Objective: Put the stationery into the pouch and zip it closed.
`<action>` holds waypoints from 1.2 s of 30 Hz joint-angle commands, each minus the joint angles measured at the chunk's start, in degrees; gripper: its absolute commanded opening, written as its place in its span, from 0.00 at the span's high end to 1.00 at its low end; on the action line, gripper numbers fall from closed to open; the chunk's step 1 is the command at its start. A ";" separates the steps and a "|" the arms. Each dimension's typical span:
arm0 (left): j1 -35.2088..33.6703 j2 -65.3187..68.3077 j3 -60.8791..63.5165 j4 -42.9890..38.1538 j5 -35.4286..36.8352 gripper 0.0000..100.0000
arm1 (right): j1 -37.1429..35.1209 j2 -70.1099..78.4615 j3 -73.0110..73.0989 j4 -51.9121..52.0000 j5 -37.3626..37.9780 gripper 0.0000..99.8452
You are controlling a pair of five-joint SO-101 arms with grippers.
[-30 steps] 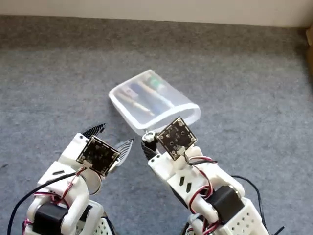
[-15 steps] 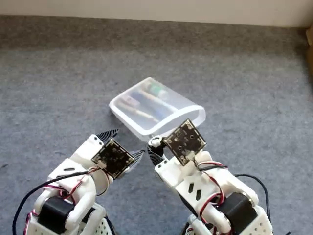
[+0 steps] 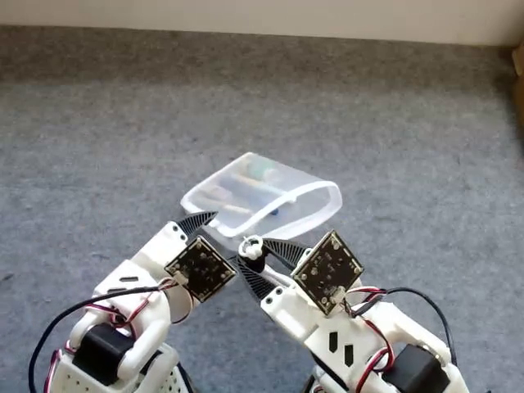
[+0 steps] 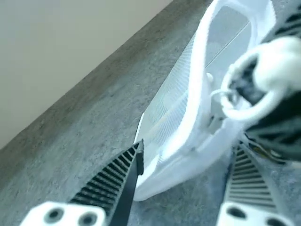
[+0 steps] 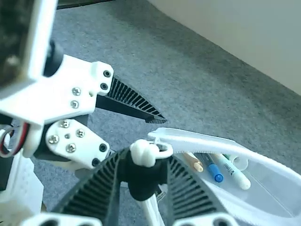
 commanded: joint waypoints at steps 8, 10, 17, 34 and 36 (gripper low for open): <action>5.49 0.57 6.29 -9.32 0.09 0.80 | -1.10 -1.36 -4.26 0.13 -0.35 1.00; 5.49 0.13 6.55 -10.29 0.09 0.83 | -1.10 -1.36 -4.26 0.13 -0.35 1.00; 5.49 0.04 4.09 -8.97 0.00 0.90 | -0.92 -1.45 -4.26 0.13 -0.35 1.00; 5.41 0.04 -2.95 0.44 -0.09 0.99 | 0.31 -1.45 -4.18 -2.15 -0.35 1.00; 5.41 0.04 -3.21 1.67 -0.18 0.99 | 4.00 -1.45 -4.18 -3.56 -0.35 1.00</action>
